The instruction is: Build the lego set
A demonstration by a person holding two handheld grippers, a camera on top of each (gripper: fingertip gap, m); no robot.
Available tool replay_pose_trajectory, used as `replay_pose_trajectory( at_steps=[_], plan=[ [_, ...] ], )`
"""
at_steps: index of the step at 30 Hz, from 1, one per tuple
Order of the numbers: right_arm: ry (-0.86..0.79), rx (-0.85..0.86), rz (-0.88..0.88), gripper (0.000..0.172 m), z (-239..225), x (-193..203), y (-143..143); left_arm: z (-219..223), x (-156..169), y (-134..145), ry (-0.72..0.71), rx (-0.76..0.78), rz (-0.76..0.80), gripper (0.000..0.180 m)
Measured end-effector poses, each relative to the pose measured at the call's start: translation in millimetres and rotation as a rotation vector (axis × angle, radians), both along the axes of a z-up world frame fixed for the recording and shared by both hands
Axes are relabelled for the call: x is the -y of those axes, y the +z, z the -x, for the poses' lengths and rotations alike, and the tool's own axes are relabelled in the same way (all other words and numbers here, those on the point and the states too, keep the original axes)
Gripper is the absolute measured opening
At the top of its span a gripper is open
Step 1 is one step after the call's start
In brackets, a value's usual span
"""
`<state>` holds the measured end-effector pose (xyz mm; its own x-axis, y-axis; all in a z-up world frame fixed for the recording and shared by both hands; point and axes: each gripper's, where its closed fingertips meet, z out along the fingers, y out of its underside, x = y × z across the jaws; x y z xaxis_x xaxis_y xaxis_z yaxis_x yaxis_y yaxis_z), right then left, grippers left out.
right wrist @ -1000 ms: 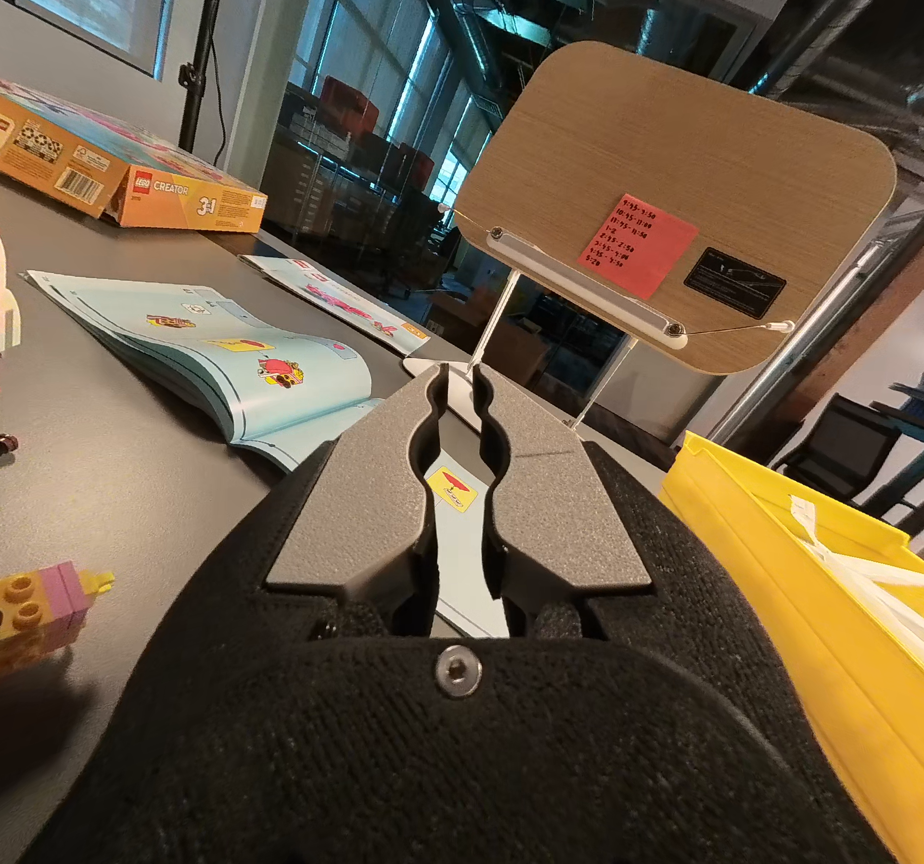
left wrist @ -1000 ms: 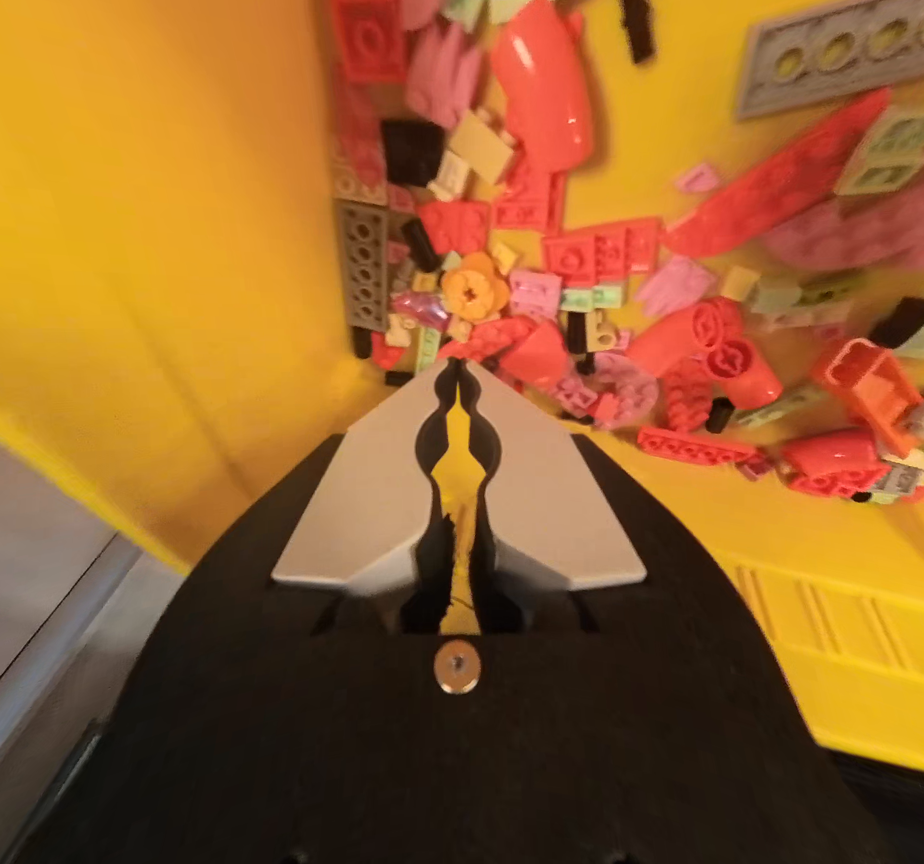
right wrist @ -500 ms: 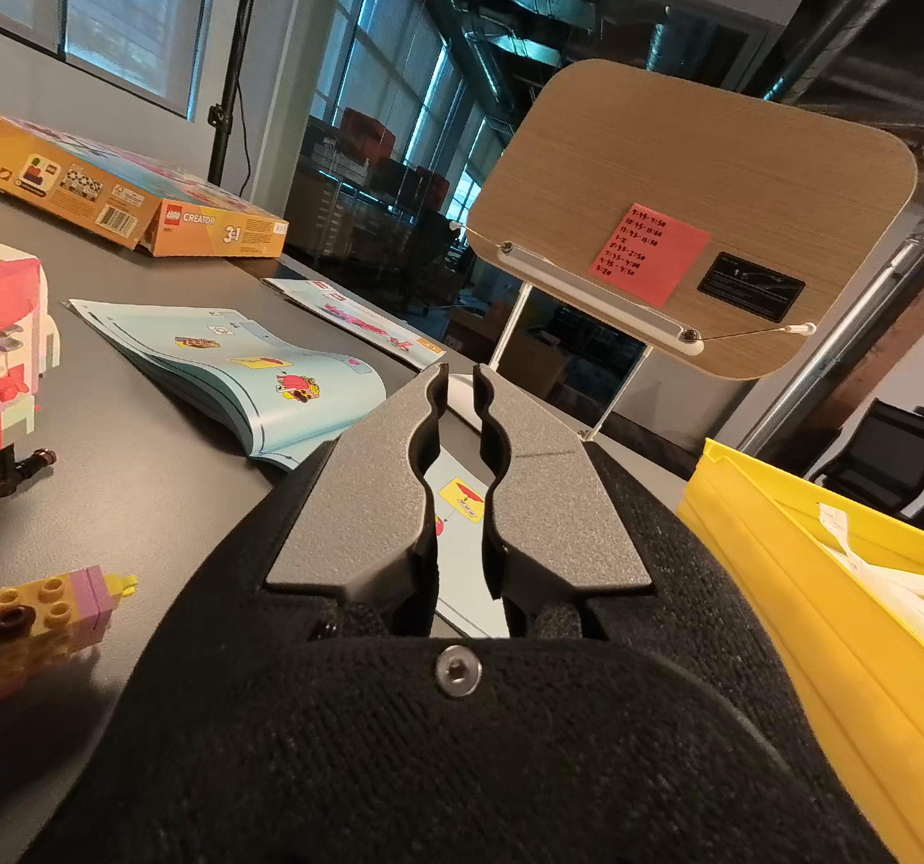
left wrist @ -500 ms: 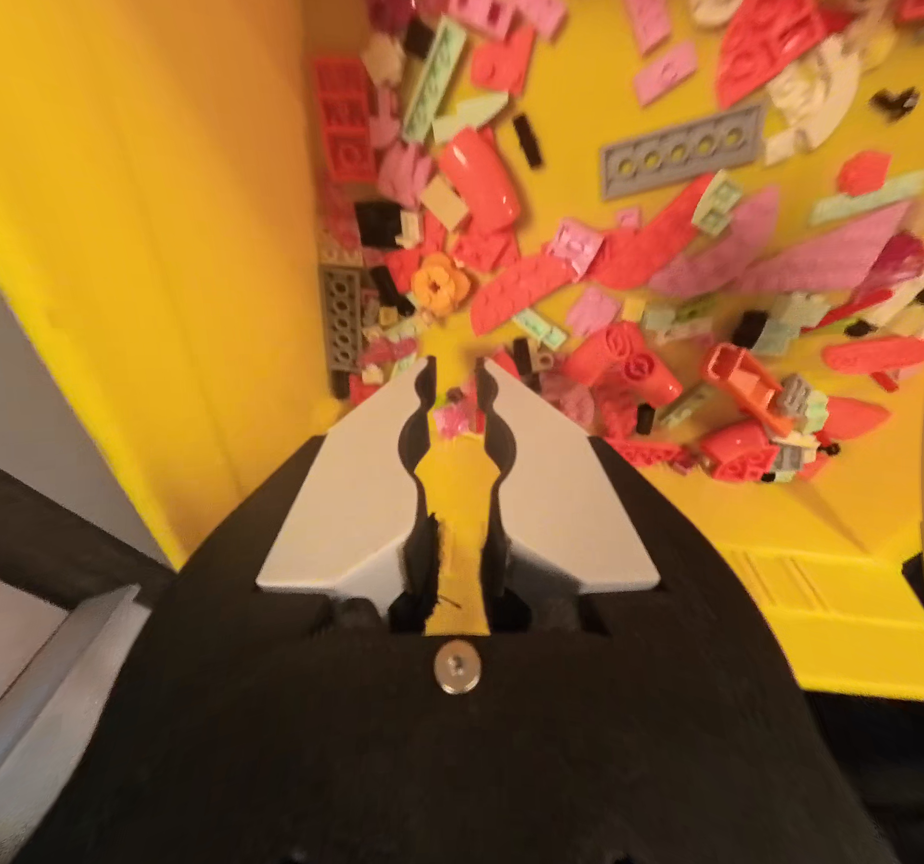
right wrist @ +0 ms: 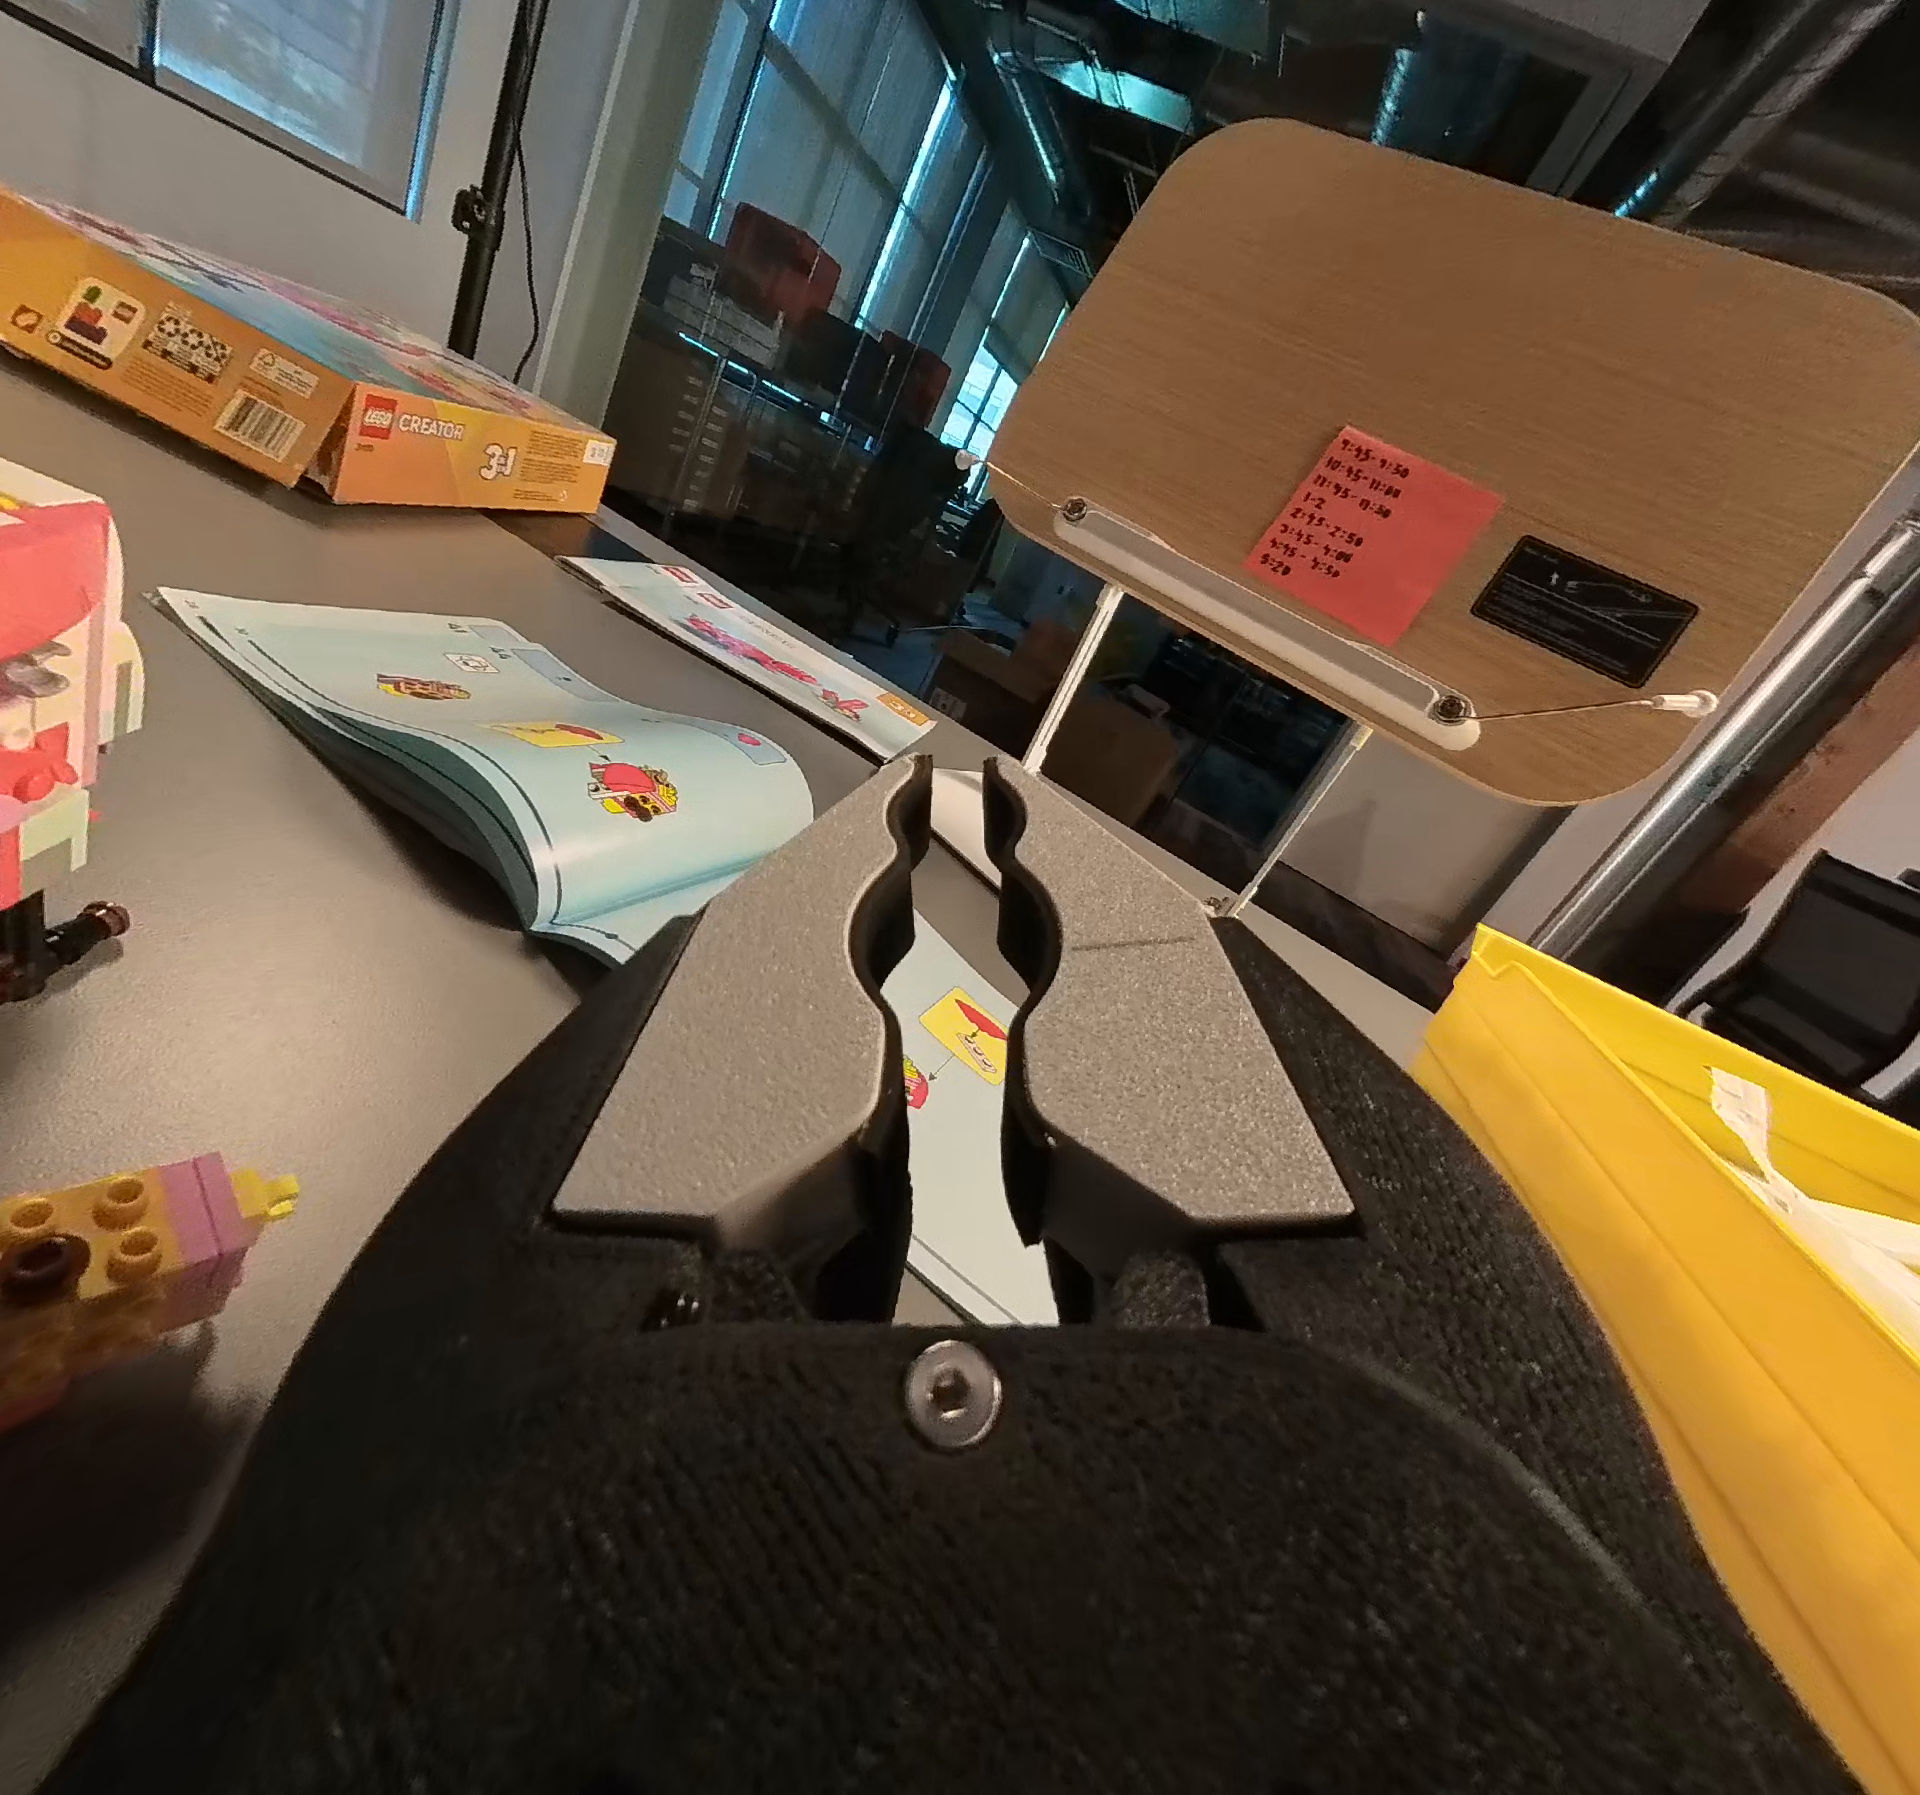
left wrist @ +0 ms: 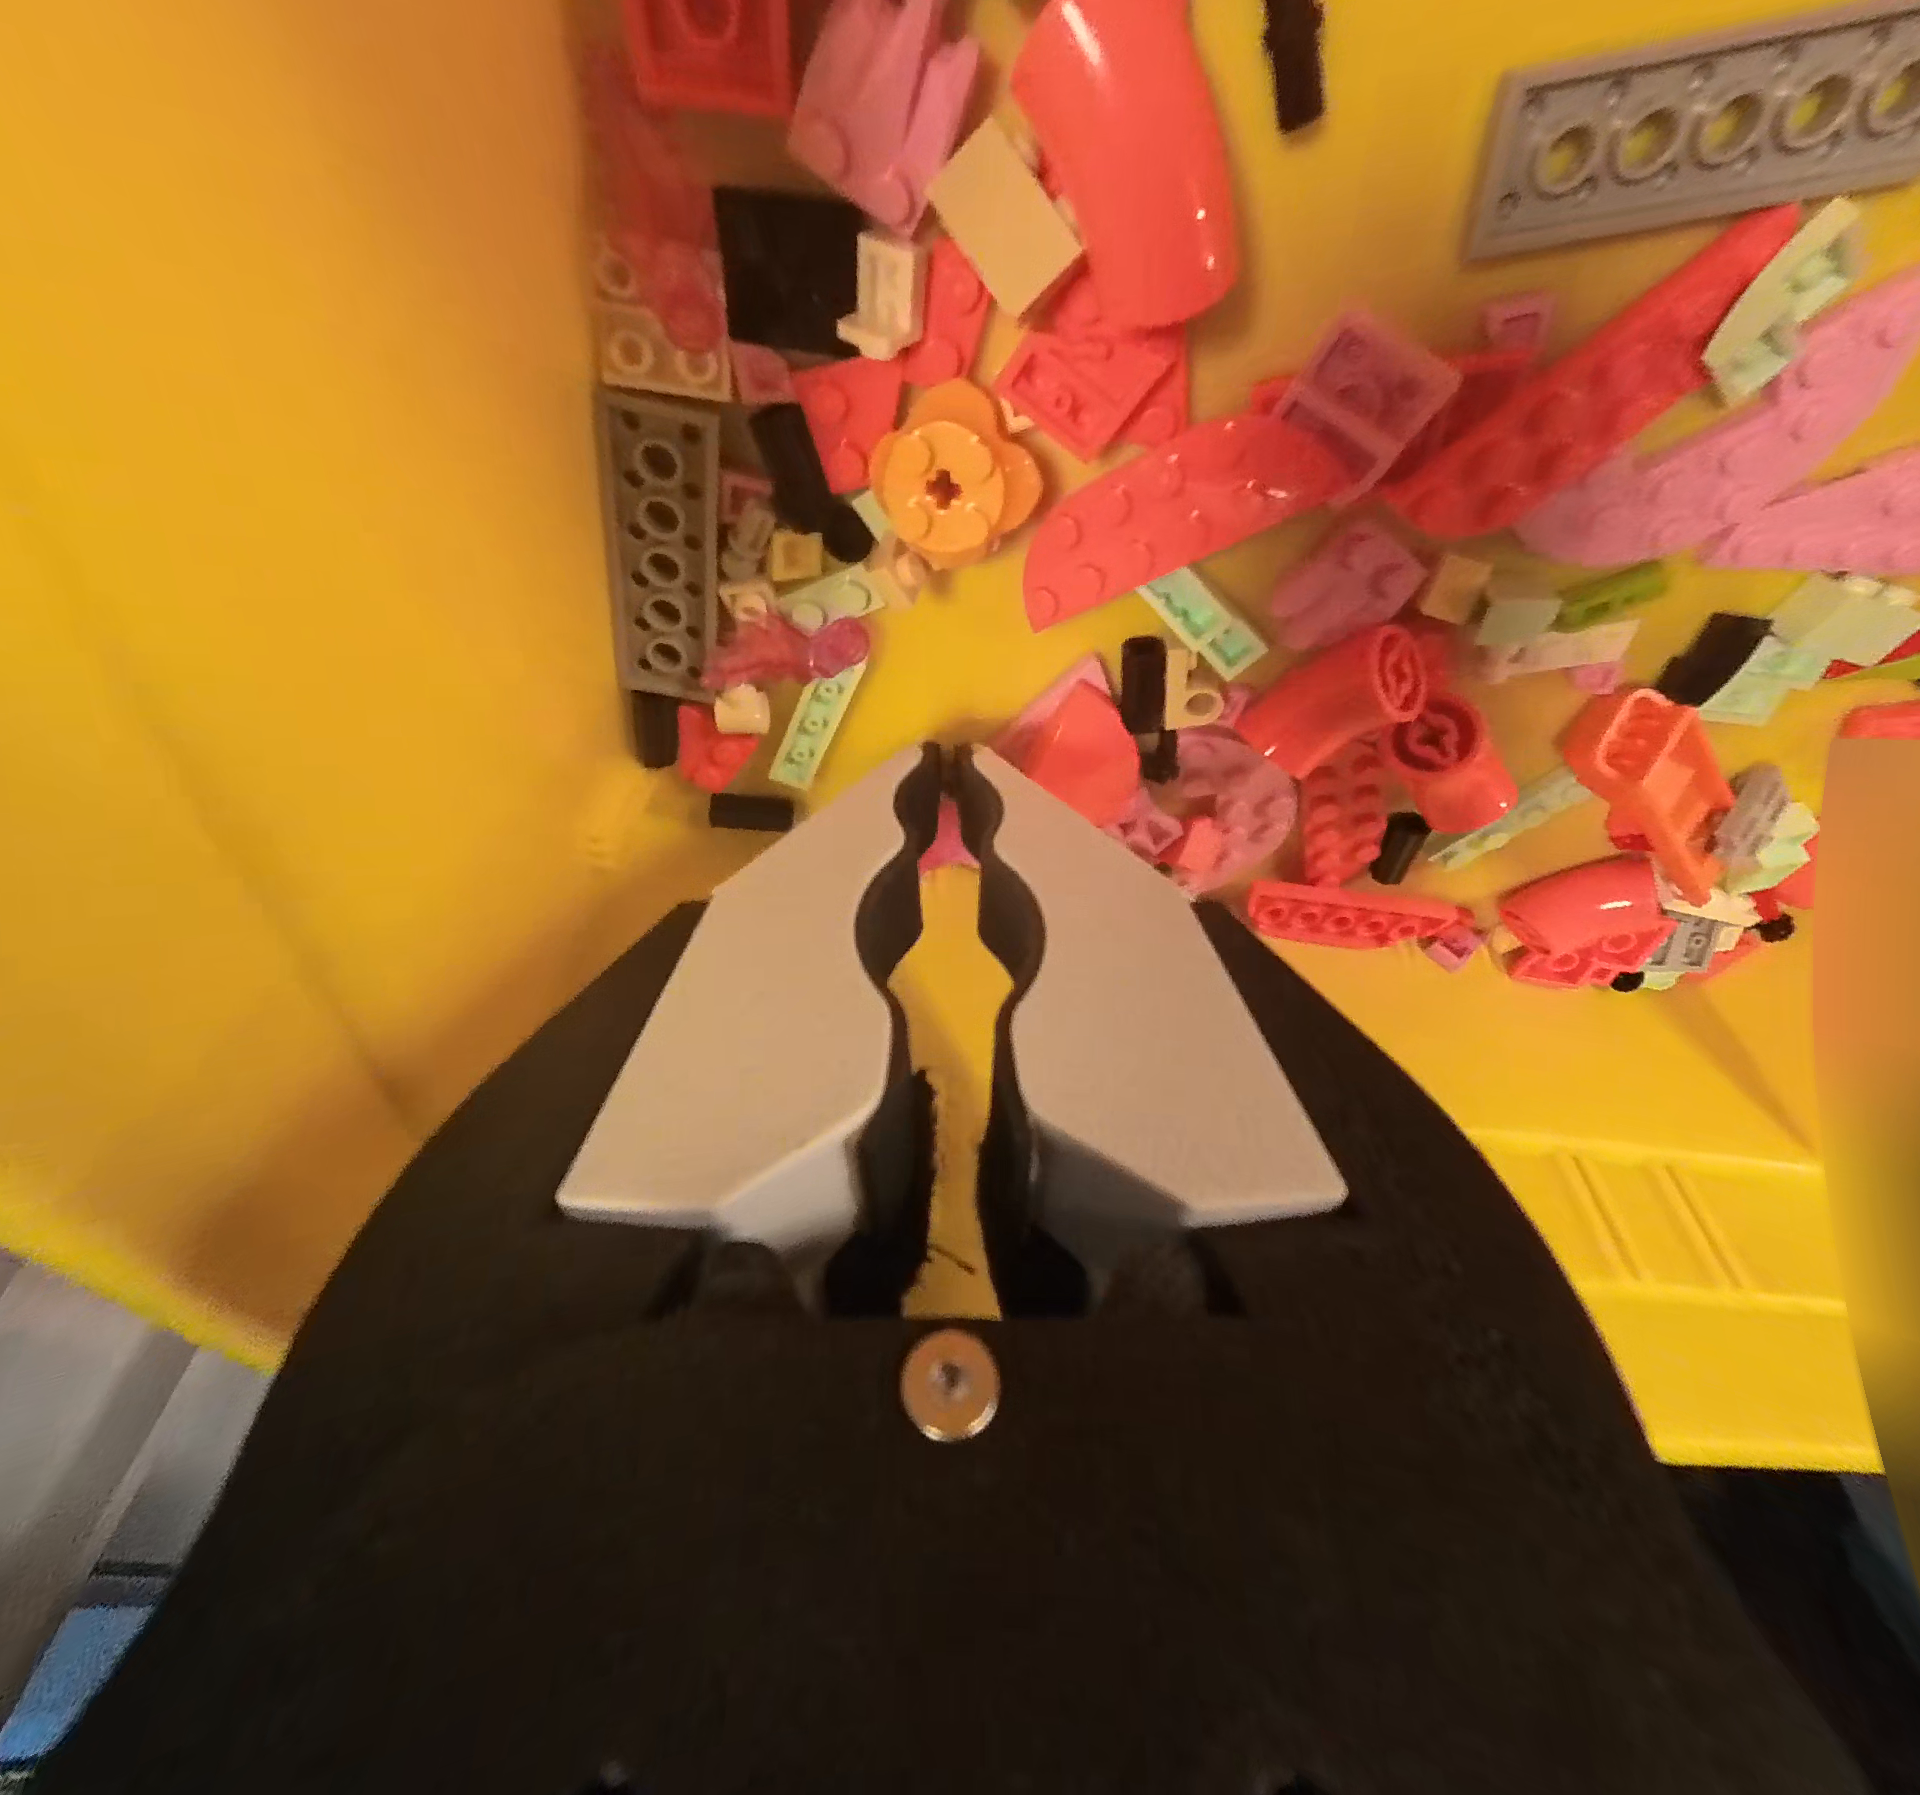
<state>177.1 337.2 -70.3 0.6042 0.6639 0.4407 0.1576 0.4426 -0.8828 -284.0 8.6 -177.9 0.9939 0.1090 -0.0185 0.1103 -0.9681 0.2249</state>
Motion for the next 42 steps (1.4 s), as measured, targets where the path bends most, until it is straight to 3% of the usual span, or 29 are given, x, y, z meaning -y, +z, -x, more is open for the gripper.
replay_pose_trajectory(
  at_steps=[22, 35, 42],
  plan=[
    [0.020, 0.077, -0.039, 0.007, 9.4, 6.4, -7.4, -15.5, 4.0, 4.4, -0.055, -0.002, 0.025, 0.004],
    [0.026, 0.104, -0.053, 0.007, 12.6, 8.9, -10.1, -12.7, 7.4, 8.5, -0.022, -0.014, 0.052, 0.000],
    [0.028, 0.115, -0.059, 0.007, 14.0, 9.6, -11.4, -9.1, 7.0, 7.4, -0.009, -0.013, 0.060, 0.007]
  ],
)
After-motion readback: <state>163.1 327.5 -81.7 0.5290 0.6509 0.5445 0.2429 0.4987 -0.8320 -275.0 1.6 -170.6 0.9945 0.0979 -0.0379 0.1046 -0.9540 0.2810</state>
